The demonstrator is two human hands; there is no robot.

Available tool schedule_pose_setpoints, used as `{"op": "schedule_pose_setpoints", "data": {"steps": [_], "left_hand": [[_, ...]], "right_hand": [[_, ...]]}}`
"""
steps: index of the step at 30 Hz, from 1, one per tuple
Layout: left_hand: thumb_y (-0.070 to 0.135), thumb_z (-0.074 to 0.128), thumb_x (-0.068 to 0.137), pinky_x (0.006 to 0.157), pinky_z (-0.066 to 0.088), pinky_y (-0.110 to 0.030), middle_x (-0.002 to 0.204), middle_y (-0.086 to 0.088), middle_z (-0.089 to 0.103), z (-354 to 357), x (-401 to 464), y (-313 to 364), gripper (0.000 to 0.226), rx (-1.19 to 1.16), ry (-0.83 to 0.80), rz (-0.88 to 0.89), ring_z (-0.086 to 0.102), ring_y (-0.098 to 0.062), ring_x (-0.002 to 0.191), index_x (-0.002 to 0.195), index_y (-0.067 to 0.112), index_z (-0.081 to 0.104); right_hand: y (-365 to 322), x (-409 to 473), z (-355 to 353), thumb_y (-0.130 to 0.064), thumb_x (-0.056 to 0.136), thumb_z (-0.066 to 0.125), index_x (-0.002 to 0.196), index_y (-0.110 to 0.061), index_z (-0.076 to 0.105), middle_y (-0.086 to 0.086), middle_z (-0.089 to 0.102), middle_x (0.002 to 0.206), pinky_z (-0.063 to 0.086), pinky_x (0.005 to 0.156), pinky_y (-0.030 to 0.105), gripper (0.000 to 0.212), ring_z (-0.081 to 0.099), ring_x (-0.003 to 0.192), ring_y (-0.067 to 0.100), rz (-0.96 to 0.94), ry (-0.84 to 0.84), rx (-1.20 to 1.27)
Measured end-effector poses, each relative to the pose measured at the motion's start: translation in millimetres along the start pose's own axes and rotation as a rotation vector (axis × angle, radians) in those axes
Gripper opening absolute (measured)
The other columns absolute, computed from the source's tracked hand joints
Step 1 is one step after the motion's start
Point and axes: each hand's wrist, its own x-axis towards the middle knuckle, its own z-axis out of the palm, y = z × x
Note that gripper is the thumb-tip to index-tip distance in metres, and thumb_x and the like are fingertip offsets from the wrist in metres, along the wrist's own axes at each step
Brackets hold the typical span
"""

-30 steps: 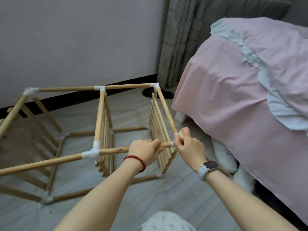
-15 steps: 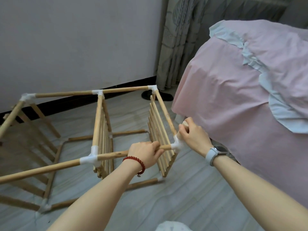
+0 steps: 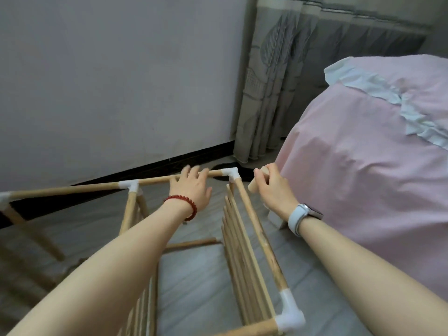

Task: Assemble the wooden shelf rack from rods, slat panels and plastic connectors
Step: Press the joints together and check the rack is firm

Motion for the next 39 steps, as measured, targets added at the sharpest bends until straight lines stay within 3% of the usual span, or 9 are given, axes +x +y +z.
{"op": "schedule_pose_setpoints", "data": {"steps": [3,8,14,19,24,28,34,37,39], "left_hand": [[0.046,0.023,0.098,0.112,0.006,-0.056,0.153,-0.002,0.023,16,36,-6,0.051,-0.019,-0.036,-0.051,0.014,-0.025,0.142,0.146,0.028,0.019],[0.046,0.028,0.098,0.097,0.024,-0.040,0.110,0.005,0.058,50,35,-6,0.036,-0.059,0.257,-0.065,0.049,-0.020,0.107,0.125,0.036,0.050],[0.046,0.031,0.097,0.095,0.023,-0.038,0.104,0.008,0.058,55,30,-3,0.035,-0.090,0.300,-0.057,0.049,-0.017,0.102,0.123,0.037,0.052],[0.046,0.030,0.098,0.094,0.023,-0.038,0.105,0.008,0.058,55,32,-5,0.034,-0.083,0.286,-0.058,0.049,-0.016,0.103,0.123,0.037,0.051],[0.047,0.029,0.098,0.094,0.024,-0.038,0.104,0.009,0.057,57,33,-5,0.034,-0.078,0.266,-0.062,0.048,-0.015,0.102,0.123,0.037,0.050],[0.047,0.028,0.098,0.096,0.024,-0.038,0.107,0.008,0.057,55,32,-4,0.035,-0.082,0.240,-0.072,0.048,-0.016,0.105,0.124,0.038,0.049],[0.048,0.028,0.098,0.098,0.023,-0.038,0.108,0.009,0.056,53,32,-5,0.035,-0.090,0.201,-0.069,0.047,-0.015,0.108,0.125,0.038,0.048],[0.048,0.028,0.098,0.098,0.024,-0.039,0.112,0.008,0.056,51,32,-4,0.037,-0.100,0.175,-0.069,0.046,-0.016,0.111,0.128,0.038,0.047],[0.048,0.028,0.098,0.098,0.024,-0.039,0.112,0.008,0.056,49,33,-5,0.037,-0.098,0.172,-0.068,0.046,-0.016,0.111,0.128,0.038,0.047]], "right_hand": [[5,25,11,-0.039,0.098,0.035,0.096,-0.015,0.038,0.000,0.055,0.080,0.044,0.080,0.042,0.025,0.055,0.091,0.033,-0.013,-0.016,-0.038],[-17,57,7,-0.037,0.100,0.031,0.106,-0.016,0.038,0.000,0.059,0.082,0.047,0.082,0.046,0.023,0.060,0.088,0.032,-0.163,0.011,-0.199],[-41,82,2,-0.037,0.098,0.033,0.113,-0.008,0.040,0.012,0.064,0.086,0.048,0.071,0.049,0.033,0.061,0.081,0.040,-0.326,0.310,-0.174],[-18,70,33,-0.038,0.098,0.033,0.107,-0.014,0.038,0.008,0.062,0.084,0.046,0.070,0.040,0.026,0.061,0.084,0.038,-0.207,-0.102,-0.549],[-42,87,10,-0.037,0.098,0.036,0.110,-0.011,0.039,0.013,0.063,0.087,0.047,0.073,0.045,0.029,0.060,0.082,0.038,-0.225,0.247,-0.141],[-17,54,44,-0.039,0.097,0.033,0.105,-0.016,0.037,0.011,0.063,0.086,0.043,0.068,0.039,0.025,0.061,0.084,0.038,-0.217,-0.133,-0.551],[-44,71,17,-0.037,0.098,0.034,0.108,-0.012,0.038,0.011,0.063,0.085,0.048,0.072,0.045,0.027,0.061,0.082,0.039,-0.236,0.232,-0.156],[-18,41,51,-0.039,0.098,0.033,0.103,-0.017,0.036,0.003,0.055,0.076,0.041,0.063,0.037,0.023,0.062,0.082,0.037,-0.198,-0.120,-0.523],[-23,54,48,-0.039,0.098,0.033,0.104,-0.016,0.037,0.007,0.057,0.080,0.039,0.064,0.037,0.024,0.061,0.085,0.037,-0.203,-0.119,-0.592]]}}
